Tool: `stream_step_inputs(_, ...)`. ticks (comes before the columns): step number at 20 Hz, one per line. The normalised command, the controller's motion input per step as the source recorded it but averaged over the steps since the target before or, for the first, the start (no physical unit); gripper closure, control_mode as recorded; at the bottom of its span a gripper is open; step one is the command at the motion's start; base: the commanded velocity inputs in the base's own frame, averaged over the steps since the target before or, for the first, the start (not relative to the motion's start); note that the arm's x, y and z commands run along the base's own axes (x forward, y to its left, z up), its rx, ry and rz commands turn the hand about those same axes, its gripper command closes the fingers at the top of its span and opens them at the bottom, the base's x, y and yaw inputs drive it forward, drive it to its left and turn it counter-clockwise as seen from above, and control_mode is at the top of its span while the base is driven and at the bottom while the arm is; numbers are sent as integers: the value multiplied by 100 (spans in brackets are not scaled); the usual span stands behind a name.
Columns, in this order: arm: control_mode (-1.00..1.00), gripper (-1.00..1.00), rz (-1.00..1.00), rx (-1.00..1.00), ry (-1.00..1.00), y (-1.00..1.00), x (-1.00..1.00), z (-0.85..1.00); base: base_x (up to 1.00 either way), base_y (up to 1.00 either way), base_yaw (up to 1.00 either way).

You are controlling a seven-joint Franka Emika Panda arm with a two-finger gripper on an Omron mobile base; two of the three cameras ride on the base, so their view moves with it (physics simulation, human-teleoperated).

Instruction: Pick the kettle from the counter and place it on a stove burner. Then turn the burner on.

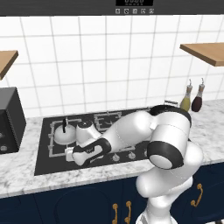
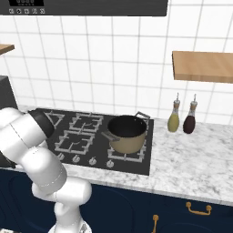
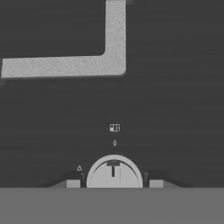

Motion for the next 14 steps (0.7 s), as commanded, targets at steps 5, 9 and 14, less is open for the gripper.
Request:
stream_step_inputs(5, -100, 100, 1, -1, 0, 1, 0, 0, 0, 0, 0)
stream_step_inputs(9, -100, 100, 18, -3, 0, 13, 0, 0, 0, 0, 0)
stream_step_inputs(14, -100, 100, 40, -7, 1, 20, 0, 1, 0, 0, 0)
